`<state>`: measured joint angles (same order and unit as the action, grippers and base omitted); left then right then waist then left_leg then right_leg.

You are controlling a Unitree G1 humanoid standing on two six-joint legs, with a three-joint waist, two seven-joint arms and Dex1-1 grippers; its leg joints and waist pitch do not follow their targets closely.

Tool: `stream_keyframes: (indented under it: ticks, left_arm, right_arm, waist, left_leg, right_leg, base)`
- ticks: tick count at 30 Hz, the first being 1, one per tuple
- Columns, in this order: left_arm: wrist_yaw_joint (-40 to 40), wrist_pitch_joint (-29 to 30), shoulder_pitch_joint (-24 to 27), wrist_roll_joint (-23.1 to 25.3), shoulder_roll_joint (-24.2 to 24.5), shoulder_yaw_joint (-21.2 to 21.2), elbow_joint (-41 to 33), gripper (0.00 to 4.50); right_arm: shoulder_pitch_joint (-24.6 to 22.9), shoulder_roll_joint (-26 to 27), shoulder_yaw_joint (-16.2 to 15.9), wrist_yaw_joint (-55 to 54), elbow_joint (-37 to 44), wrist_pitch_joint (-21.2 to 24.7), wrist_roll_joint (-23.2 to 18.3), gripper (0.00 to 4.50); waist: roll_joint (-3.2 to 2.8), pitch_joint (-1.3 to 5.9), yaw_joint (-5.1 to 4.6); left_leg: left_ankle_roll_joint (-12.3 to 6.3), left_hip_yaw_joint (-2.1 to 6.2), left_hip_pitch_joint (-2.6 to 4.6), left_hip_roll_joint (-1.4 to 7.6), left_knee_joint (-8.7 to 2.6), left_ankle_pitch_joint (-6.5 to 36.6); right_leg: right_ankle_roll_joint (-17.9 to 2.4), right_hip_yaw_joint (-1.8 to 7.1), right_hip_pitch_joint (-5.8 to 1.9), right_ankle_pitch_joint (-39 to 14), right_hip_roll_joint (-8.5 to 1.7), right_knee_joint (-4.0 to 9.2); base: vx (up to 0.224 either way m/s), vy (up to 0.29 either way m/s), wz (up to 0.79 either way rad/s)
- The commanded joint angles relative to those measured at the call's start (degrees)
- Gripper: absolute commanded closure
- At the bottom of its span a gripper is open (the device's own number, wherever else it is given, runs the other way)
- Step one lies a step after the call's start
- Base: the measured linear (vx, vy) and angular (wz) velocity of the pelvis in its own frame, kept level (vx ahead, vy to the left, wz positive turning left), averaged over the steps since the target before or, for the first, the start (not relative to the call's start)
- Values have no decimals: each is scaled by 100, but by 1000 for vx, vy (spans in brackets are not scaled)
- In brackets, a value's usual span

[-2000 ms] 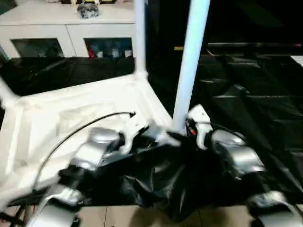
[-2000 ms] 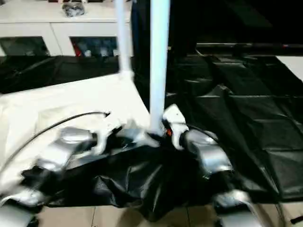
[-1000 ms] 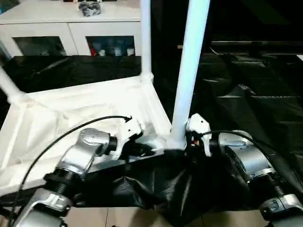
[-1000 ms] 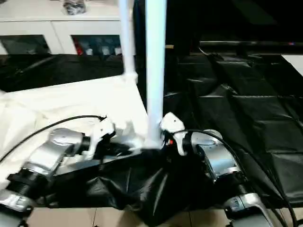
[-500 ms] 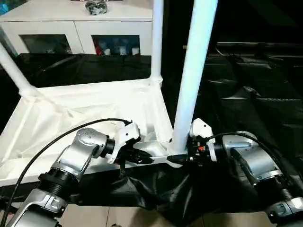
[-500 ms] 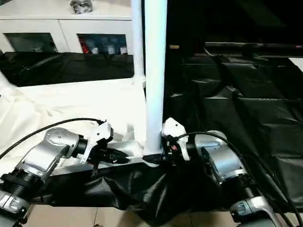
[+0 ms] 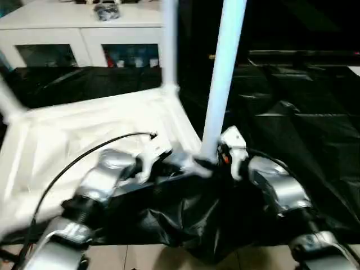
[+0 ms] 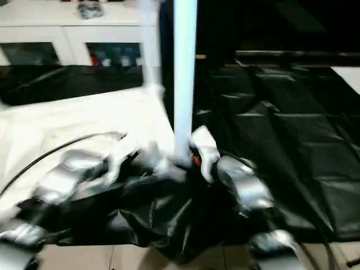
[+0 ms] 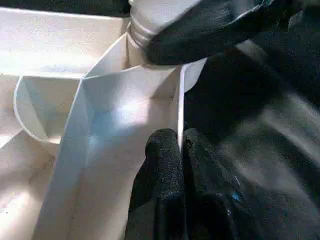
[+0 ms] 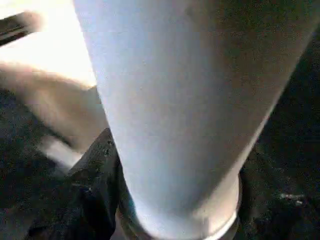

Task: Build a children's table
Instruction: Rotate leg to tighten

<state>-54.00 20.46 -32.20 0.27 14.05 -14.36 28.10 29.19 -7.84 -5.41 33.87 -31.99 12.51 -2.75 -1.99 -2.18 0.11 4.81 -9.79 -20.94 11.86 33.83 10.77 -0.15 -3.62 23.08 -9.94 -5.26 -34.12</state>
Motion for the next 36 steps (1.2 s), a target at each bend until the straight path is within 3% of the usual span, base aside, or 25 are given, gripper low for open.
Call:
stream_keyframes:
  ticks: [1, 3, 5, 7, 12, 15, 17, 21, 26, 32, 36]
  left_arm:
    - [379, 59, -232, -65, -330, 7, -22, 450]
    - [684, 63, -301, -10, -502, 31, 38, 450]
    - [724, 26, -318, 9, -633, 40, 71, 450]
    - [711, 2, -316, 17, -688, 29, 82, 450]
    - [606, -41, -238, -49, -681, -68, 1, 450]
    - [261, -188, -139, -105, -502, -155, -86, 450]
    - [-212, -390, -38, -152, -329, -237, -207, 450]
    - [-826, -423, 95, -267, -57, -341, -430, 450]
    - [-1564, -510, 253, -438, 296, -459, -691, 450]
    - [-2153, -542, 352, -505, 671, -540, -851, 450]
    - [-2275, -563, 349, -486, 758, -540, -835, 450]
  right_arm:
    - [-24, 306, -245, -364, -324, 48, 119, 181]
    - [25, 449, -351, -780, -486, -215, 352, 181]
    - [64, 566, -324, -731, -594, -307, 333, 181]
    - [89, 633, -236, -590, -629, -298, 209, 126]
    - [123, 632, -106, -103, -524, -199, -173, 77]
    - [86, 311, -409, 433, -342, -298, -63, 56]
    - [31, -18, -651, 1049, -195, -544, 49, 56]
    - [-90, -488, -837, 2012, 144, -705, -11, 56]
    - [-223, -1021, -978, 3042, 585, -597, -258, 56]
    - [-348, -1417, -1114, 3774, 910, -335, -368, 116]
    - [-381, -1457, -1130, 3864, 974, -286, -360, 146]
  waist:
    - [14, 323, -4]
    - [18, 337, -5]
    - [32, 341, 4]
    - [30, 336, 9]
    - [24, 330, 13]
    - [32, 338, 21]
    - [25, 346, 28]
    - [28, 339, 41]
    - [19, 322, 85]
    - [8, 315, 178]
    - [15, 321, 184]
  left_leg:
    - [1, 5, 24, 55, -442, 1469]
    - [-122, -20, 12, 49, -415, 1292]
    - [-197, -26, 4, 46, -406, 1202]
    - [-268, -31, 0, 49, -404, 1185]
    - [-323, -27, 8, 67, -414, 1256]
    - [-345, -25, -1, 62, -405, 1245]
    - [-415, -24, -10, 68, -393, 1110]
    - [-539, -43, 1, 82, -383, 1125]
    - [-494, -40, 22, 104, -401, 1299]
    - [-462, -51, 48, 124, -409, 1299]
    - [-368, -39, 40, 113, -415, 1278]
  right_leg:
    - [-1134, 176, -270, -1687, -203, 426]
    - [-1239, 181, -274, -1302, -199, 412]
    - [-1263, 176, -291, -1202, -201, 409]
    - [-1304, 178, -292, -1166, -204, 405]
    - [-1344, 175, -296, -1154, -203, 402]
    - [-1357, 171, -314, -1107, -203, 398]
    - [-1414, 167, -323, -910, -214, 383]
    - [-1510, 176, -315, -811, -208, 364]
    - [-1492, 180, -307, -1052, -203, 376]
    - [-1500, 186, -279, -1107, -198, 369]
    - [-1470, 188, -287, -1102, -202, 362]
  base:
    - [0, 0, 0]
    - [0, 0, 0]
    - [0, 0, 0]
    - [0, 0, 0]
    - [0, 0, 0]
    - [0, 0, 0]
    - [0, 0, 0]
    - [0, 0, 0]
    - [0, 0, 0]
    - [0, 0, 0]
    - [0, 0, 0]
